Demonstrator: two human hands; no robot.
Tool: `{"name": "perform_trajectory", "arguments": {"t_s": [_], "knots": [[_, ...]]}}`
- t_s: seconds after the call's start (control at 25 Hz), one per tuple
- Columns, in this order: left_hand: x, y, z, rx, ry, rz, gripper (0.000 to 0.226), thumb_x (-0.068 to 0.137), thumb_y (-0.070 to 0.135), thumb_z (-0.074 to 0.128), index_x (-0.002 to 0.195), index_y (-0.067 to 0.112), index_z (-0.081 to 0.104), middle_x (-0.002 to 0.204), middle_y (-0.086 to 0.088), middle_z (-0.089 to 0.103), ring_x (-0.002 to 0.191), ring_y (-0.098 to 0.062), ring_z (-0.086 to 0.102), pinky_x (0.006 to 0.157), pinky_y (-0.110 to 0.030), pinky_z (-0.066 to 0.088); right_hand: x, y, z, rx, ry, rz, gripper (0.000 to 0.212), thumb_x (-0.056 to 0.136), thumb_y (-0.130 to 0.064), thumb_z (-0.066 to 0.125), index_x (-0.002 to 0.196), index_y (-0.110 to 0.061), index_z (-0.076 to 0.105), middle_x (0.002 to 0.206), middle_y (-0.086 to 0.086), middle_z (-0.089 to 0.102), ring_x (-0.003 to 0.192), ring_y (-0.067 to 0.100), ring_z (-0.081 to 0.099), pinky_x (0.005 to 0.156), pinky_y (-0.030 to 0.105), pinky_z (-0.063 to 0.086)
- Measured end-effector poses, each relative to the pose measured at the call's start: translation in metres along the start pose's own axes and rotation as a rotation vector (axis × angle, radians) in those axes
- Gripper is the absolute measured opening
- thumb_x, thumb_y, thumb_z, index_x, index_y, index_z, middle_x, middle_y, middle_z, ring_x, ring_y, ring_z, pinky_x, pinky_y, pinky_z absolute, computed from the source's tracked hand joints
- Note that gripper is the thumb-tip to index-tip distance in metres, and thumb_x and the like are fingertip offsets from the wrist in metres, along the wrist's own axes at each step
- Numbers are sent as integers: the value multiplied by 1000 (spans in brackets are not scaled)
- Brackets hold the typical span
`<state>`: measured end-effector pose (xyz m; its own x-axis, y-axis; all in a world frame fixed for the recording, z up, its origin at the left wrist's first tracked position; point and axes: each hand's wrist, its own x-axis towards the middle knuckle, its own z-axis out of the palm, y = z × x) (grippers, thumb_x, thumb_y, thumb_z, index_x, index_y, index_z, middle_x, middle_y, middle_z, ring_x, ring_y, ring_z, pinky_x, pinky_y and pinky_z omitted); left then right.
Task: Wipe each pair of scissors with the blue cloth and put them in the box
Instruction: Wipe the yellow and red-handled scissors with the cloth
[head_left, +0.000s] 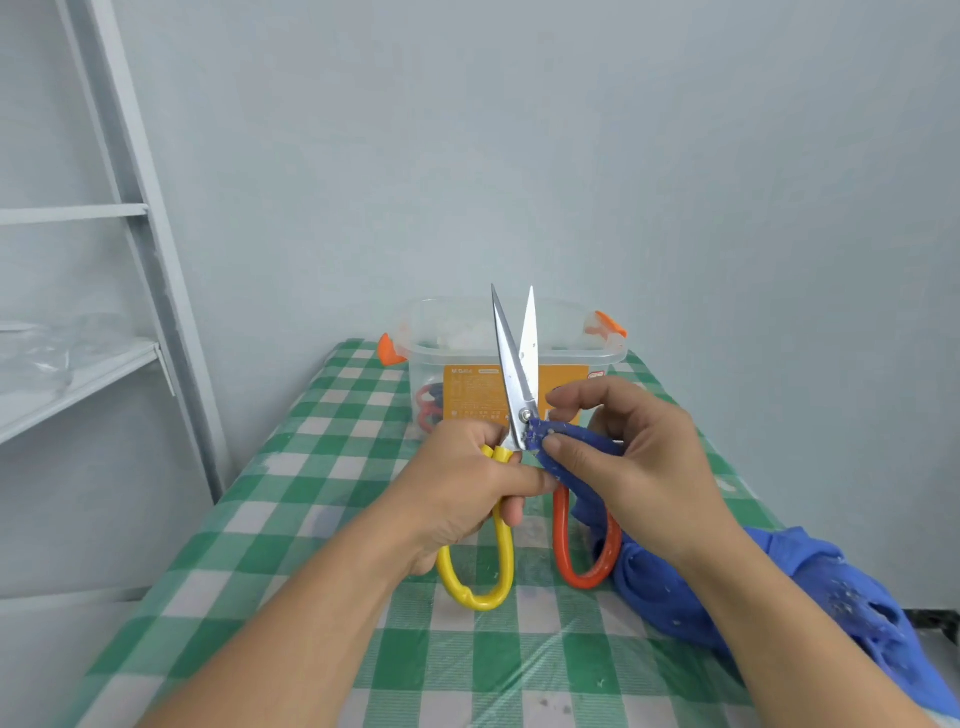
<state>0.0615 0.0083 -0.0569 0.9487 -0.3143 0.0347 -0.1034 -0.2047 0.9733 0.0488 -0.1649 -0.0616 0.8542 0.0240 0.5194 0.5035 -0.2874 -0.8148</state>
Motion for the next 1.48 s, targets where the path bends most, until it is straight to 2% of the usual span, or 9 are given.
{"name": "perform_trajectory", "arguments": {"t_s": [0.2,0.36,0.52,0.76,0.92,1.04,1.12,1.32,1.48], "knots": [[2,-3,-2,3,-30,10,17,84,13,78,98,5,72,48,-4,52,36,-9,37,38,-16,27,2,0,1,-63,23,49,17,77,-29,84,90,-25,73,83,2,70,77,34,63,63,43,55],[3,-4,-3,59,-63,43,28,83,10,78,100,-7,65,51,-1,50,46,-14,46,43,-16,33,3,1,-2,-2,-120,130,30,77,-43,74,86,-15,78,86,18,72,76,32,66,73,43,53],[2,-3,2,169,-94,97,35,83,14,78,102,-9,60,58,-1,52,49,-14,47,46,-14,36,6,2,1,26,-184,190,52,77,-46,72,79,6,67,75,32,62,63,21,54,64,35,43],[2,-2,3,265,-113,146,26,80,21,81,95,5,68,49,11,47,45,-11,47,55,-25,40,7,0,1,54,-229,211,41,86,-33,75,80,7,69,64,10,67,59,15,53,56,25,42],[0,0,2,192,-102,82,32,76,9,85,67,11,55,47,8,45,42,-11,43,49,-19,37,6,-1,-10,176,-315,298,28,89,-20,75,80,7,70,76,26,66,72,25,55,72,38,45],[0,1,-1,166,-108,60,33,73,6,86,64,13,56,48,8,45,39,-10,44,45,-17,36,6,2,-11,275,-334,352,37,83,-17,72,89,18,64,90,42,63,81,35,57,82,48,46],[0,1,-2,182,-106,69,35,73,8,87,61,14,54,49,6,46,40,-12,44,47,-19,36,6,1,-8,264,-309,367,32,83,-14,76,88,16,67,93,42,65,82,35,61,84,46,50],[1,-3,0,319,-107,148,32,75,24,86,75,4,62,49,3,51,44,-16,48,56,-28,41,2,-6,4,187,-231,380,35,81,-27,80,73,5,69,72,16,72,64,25,59,62,33,52],[-2,1,1,315,-105,150,28,74,25,87,85,8,68,53,3,51,45,-14,50,53,-25,41,4,-9,0,251,-259,404,36,83,-20,78,85,14,68,82,27,73,68,31,63,68,39,53]]}}
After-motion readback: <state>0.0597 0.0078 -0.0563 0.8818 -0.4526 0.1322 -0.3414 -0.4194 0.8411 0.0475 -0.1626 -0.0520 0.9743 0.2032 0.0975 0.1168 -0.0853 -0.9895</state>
